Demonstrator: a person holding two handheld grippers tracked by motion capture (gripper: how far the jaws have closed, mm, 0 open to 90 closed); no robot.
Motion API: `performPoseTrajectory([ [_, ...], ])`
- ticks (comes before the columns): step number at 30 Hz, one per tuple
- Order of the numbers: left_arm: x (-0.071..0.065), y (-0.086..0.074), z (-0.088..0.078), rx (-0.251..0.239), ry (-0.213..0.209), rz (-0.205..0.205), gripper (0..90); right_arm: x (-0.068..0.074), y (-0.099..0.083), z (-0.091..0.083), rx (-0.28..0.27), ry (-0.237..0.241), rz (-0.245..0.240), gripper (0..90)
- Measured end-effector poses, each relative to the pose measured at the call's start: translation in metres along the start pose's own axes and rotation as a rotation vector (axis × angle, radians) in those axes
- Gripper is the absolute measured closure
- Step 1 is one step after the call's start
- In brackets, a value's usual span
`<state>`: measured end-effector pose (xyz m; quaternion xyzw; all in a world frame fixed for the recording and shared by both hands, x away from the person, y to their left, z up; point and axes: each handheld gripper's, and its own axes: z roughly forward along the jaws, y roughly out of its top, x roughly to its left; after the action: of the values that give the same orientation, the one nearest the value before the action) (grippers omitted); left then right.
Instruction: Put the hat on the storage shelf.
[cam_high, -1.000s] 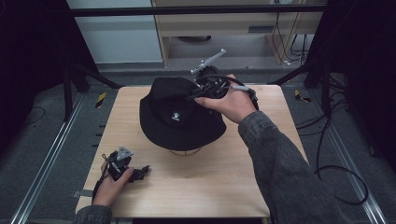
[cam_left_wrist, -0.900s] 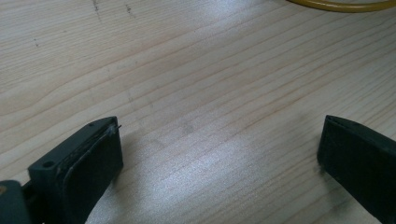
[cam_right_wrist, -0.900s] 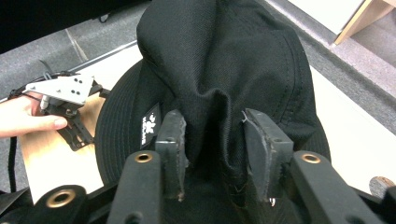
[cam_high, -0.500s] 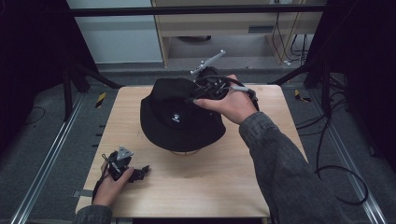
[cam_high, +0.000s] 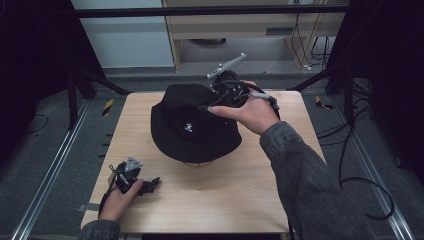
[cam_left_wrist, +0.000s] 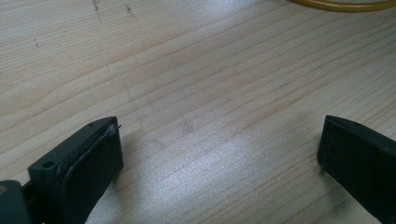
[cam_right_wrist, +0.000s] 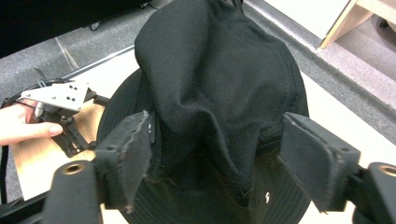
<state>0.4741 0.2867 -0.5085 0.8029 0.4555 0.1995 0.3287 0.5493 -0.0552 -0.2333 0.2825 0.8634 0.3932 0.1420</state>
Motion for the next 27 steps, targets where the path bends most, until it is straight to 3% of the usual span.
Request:
performPoseTrajectory([
  [5, 0.0, 0.0, 0.0, 0.0, 0.0, -0.001, 0.0, 0.001, 0.0, -0.003, 0.005, -0.009, 0.005, 11.7],
  [9, 0.0, 0.0, 0.0, 0.0, 0.0, -0.001, 0.0, 0.001, -0.002, -0.006, 0.003, -0.012, 0.006, 8.8],
  [27, 0.0, 0.0, 0.0, 0.0, 0.0, -0.001, 0.0, -0.002, -0.015, -0.025, -0.052, -0.004, 0.005, 5.4],
])
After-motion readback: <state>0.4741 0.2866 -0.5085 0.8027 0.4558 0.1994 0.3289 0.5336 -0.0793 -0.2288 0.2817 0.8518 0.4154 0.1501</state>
